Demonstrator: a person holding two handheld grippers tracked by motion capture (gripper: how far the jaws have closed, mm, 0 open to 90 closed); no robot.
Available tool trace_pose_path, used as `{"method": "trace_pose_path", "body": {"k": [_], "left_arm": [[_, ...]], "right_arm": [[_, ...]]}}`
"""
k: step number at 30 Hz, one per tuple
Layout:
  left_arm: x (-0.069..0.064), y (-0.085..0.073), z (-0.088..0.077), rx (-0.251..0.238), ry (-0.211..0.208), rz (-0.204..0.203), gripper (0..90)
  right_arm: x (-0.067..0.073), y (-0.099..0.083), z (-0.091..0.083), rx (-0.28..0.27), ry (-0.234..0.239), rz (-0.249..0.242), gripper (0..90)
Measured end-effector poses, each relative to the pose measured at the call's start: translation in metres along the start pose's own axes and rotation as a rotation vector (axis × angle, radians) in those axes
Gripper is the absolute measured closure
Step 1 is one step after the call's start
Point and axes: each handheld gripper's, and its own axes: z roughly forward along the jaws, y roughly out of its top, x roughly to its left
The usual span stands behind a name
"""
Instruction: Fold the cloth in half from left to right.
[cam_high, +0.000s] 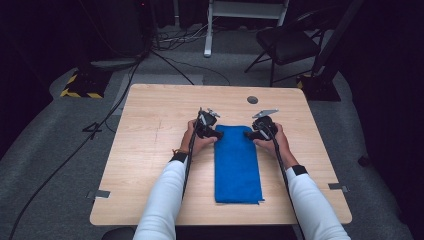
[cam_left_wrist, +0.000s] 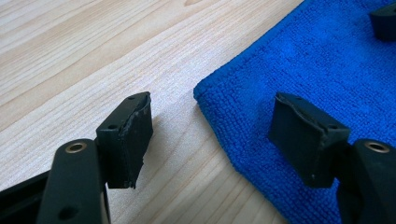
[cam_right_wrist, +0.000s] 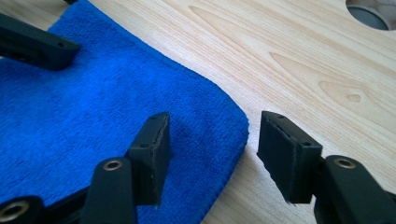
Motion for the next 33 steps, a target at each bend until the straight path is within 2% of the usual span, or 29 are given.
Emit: {"method": "trace_pose_path", "body": {"k": [2, 8, 11, 13, 19, 21, 24, 27, 33], "left_arm": [[0.0005, -0.0007, -0.0001, -0.002, -0.001, 0.010, 29.6], [0.0012, -0.0012, 0.0000, -0.005, -0.005, 0.018, 29.7], [0.0007, 0.0003, 0.0004, -0.005, -0.001, 0.012, 31.8], [0.0001, 0.0011, 0.0000, -0.009, -0.009, 0.019, 40.0], [-0.0006, 0.0039, -0.0001, -0.006, -0.051, 0.045, 60.6], [-0.0006, 0.0047, 0.0003, -0.002, -0.072, 0.052, 68.1], [-0.0006, 0.0054, 0.0011, -0.007, -0.083, 0.051, 74.7], [-0.0005, 0.0059, 0.0018, -0.008, -0.089, 0.039, 78.1], [-0.0008, 0.0077, 0.0025, -0.006, -0.082, 0.045, 83.8]], "right_arm": [[-0.0004, -0.0009, 0.0033, 0.016, -0.002, 0.000, 44.3], [-0.0026, -0.0011, 0.0065, 0.000, 0.034, 0.035, 48.4], [-0.0022, 0.0005, 0.0060, 0.008, 0.048, 0.038, 58.7], [-0.0011, 0.0014, 0.0061, 0.008, 0.064, 0.032, 67.2], [0.0014, 0.0030, 0.0074, 0.005, 0.092, 0.032, 81.6], [0.0022, 0.0036, 0.0076, 0.008, 0.090, 0.027, 83.5], [0.0023, 0.0040, 0.0084, 0.002, 0.088, 0.020, 84.9], [0.0036, 0.0050, 0.0086, 0.004, 0.072, 0.001, 85.7], [0.0048, 0.0070, 0.0096, -0.007, 0.054, -0.016, 86.5]]}}
